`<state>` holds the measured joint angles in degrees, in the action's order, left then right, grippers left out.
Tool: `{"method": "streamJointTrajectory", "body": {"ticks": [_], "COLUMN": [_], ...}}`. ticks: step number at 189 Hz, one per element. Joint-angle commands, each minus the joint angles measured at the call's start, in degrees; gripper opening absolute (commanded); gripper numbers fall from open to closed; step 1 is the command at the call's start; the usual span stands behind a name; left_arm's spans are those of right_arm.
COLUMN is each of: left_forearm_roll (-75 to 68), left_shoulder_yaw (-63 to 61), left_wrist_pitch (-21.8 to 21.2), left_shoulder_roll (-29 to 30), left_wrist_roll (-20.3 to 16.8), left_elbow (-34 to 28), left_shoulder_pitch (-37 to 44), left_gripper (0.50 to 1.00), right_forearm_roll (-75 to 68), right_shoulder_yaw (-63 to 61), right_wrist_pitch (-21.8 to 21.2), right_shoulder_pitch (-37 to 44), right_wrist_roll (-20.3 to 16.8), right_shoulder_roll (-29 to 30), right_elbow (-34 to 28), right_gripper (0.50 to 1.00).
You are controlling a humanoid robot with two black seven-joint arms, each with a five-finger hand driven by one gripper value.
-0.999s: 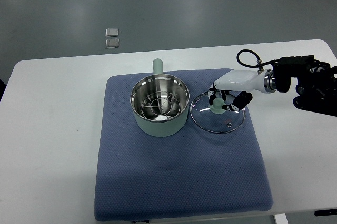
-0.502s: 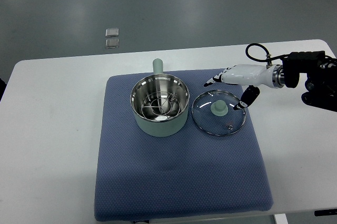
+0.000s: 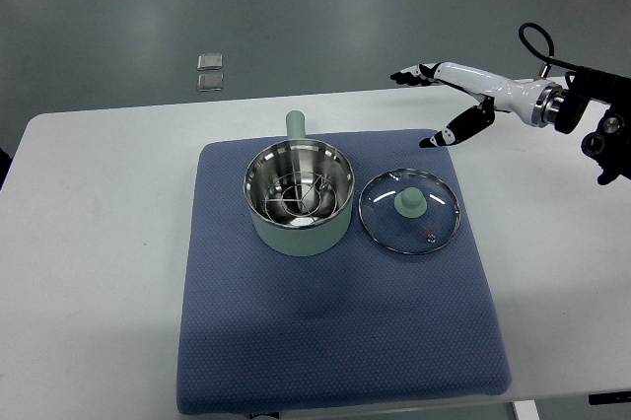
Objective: Open lid and place right of pot
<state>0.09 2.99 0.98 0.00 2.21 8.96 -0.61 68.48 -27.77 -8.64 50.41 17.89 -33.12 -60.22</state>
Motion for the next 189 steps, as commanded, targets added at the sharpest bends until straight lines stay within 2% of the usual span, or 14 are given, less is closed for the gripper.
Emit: {"method": "streamJointTrajectory", "body": {"ticks": [1,22,23,38,39,63,102,138,147,158,159,161,182,189], "left_forearm_roll": [0.0,0.0,0.0,0.0,0.0,0.0,0.0,0.0,0.0,0.0,0.0,0.0,0.0,0.0], "left_shoulder_yaw": [0.0,0.0,0.0,0.0,0.0,0.0,0.0,0.0,0.0,0.0,0.0,0.0,0.0,0.0], "left_wrist_pitch": [0.0,0.0,0.0,0.0,0.0,0.0,0.0,0.0,0.0,0.0,0.0,0.0,0.0,0.0], "left_shoulder_roll": [0.0,0.0,0.0,0.0,0.0,0.0,0.0,0.0,0.0,0.0,0.0,0.0,0.0,0.0], "left_wrist_roll": [0.0,0.0,0.0,0.0,0.0,0.0,0.0,0.0,0.0,0.0,0.0,0.0,0.0,0.0], "left_elbow": [0.0,0.0,0.0,0.0,0.0,0.0,0.0,0.0,0.0,0.0,0.0,0.0,0.0,0.0], "left_shoulder_pitch": [0.0,0.0,0.0,0.0,0.0,0.0,0.0,0.0,0.0,0.0,0.0,0.0,0.0,0.0], "left_gripper": [1.000,1.000,1.000,1.000,1.000,1.000,1.000,1.000,1.000,1.000,1.000,1.000,1.000,1.000], "right_forearm_roll": [-4.9,-9.8,-13.9,-16.2,-19.3,-23.5,-32.4,-32.4,-32.4,-32.4,-32.4,-32.4,-32.5,-32.5], "right_shoulder_yaw": [-8.2,-12.3,-15.0,-16.8,-19.8,-22.9,-38.0,-45.9,-50.1,-50.5,-51.8,-51.9,-53.5,-55.2], "right_wrist_pitch": [-1.2,-1.8,-2.1,-2.1,-2.1,-1.8,-1.9,-1.6,-1.2,-1.2,-1.4,-1.3,-1.4,-1.4], "right_shoulder_pitch": [-4.0,-5.5,-6.5,-7.1,-8.0,-9.2,-14.9,-18.4,-20.0,-20.2,-21.0,-21.1,-21.9,-22.5], "right_wrist_roll": [-1.2,-2.2,-3.6,-4.8,-6.3,-7.7,-13.3,-13.8,-13.2,-13.2,-13.0,-12.9,-12.8,-11.5], "right_shoulder_roll": [3.1,4.9,6.6,7.5,8.8,10.4,17.1,21.3,24.6,24.8,25.4,25.5,25.7,26.5], "right_elbow": [2.6,4.1,5.4,6.1,7.3,8.5,10.7,11.1,11.0,11.0,10.9,10.9,10.8,10.8], "right_gripper": [0.889,0.883,0.881,0.881,0.881,0.879,0.876,0.879,0.893,0.895,0.921,0.928,0.928,0.930]}}
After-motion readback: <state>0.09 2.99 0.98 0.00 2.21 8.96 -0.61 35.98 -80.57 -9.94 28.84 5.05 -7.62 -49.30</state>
